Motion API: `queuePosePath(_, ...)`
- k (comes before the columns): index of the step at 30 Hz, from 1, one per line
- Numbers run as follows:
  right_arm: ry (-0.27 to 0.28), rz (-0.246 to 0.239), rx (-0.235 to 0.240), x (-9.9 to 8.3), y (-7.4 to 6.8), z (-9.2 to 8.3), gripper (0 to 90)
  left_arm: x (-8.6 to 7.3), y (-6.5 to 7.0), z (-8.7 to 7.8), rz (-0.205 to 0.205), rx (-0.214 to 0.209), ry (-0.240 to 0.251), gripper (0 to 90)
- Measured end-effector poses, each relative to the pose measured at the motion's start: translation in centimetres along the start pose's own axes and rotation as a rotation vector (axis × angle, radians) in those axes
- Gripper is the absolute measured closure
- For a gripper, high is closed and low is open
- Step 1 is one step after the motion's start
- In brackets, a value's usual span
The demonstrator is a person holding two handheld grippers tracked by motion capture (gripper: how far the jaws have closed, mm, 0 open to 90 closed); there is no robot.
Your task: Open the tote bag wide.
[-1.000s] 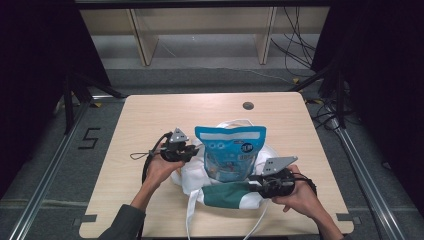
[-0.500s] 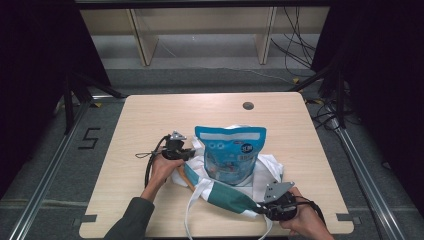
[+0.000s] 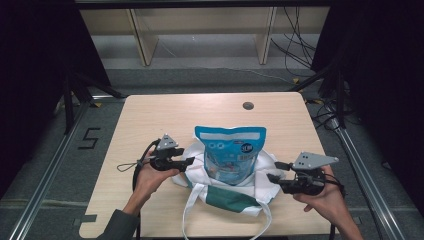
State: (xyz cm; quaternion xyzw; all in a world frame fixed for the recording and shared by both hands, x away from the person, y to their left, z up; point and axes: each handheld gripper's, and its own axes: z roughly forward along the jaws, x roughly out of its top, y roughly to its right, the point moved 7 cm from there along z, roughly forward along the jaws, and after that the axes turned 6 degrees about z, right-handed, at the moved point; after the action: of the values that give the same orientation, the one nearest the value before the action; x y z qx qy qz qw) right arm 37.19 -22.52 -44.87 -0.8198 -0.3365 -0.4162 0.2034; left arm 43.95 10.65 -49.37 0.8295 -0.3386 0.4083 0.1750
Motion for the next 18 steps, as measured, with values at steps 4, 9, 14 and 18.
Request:
queuePosePath(4, -0.108, 0.041, -0.134, -1.9, 2.9, 2.2, 54.7, -1.7, -0.8, 0.5, -0.05, -0.007, -0.034, 41.9)
queuePosePath(9, -0.268, -0.034, -0.205, -5.8, 5.4, 5.7, 84.7, -3.9, -0.8, 2.6, 0.016, -0.024, -0.09, 68.5)
queuePosePath(14, -0.264, -0.025, -0.217, -5.9, 6.1, 6.5, 85.9, -4.4, -0.6, 3.2, 0.055, 0.0, -0.116, 75.5)
queuePosePath(18, -0.259, -0.022, -0.22, -5.9, 6.2, 6.6, 85.4, -4.6, -0.6, 3.3, 0.054, -0.002, -0.109, 76.0)
